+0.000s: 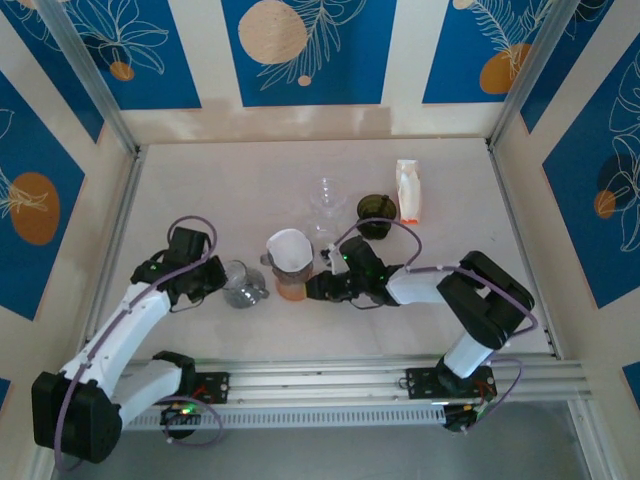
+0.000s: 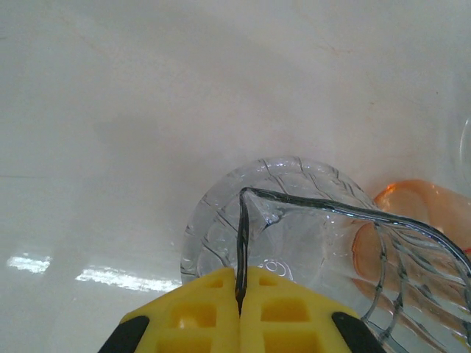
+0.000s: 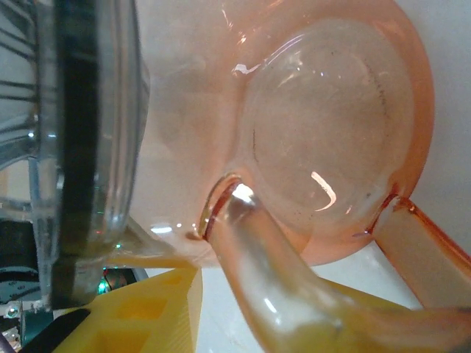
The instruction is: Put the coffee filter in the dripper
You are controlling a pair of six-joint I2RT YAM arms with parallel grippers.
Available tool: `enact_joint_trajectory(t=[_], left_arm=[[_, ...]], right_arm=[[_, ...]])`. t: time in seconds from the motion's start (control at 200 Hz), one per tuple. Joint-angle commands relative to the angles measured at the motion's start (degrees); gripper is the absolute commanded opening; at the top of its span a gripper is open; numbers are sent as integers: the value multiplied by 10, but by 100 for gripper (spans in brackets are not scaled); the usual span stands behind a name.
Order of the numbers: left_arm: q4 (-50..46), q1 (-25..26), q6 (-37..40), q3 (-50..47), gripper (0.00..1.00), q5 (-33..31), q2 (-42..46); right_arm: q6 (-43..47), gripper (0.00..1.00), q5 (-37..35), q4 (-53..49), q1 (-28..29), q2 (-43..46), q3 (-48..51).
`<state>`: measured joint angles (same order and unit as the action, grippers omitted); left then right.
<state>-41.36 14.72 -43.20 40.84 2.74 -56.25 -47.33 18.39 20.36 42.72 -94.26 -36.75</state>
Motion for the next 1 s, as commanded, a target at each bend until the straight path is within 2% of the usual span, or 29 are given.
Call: enact_joint_trajectory(t=[0.0,0.5,0.995], left_arm=[[-18,-9,-8,-1,0,-6,18],[-26,-9,-10,-21,0,-8,42],[-30,-10,-7,-27,0,-5,58]], right_arm=[[-3,33,-2,24,-3,-22,-31],[-25,33,-25,52,5,-129,-142],[-37,33,-44,14,5,-252,-309]])
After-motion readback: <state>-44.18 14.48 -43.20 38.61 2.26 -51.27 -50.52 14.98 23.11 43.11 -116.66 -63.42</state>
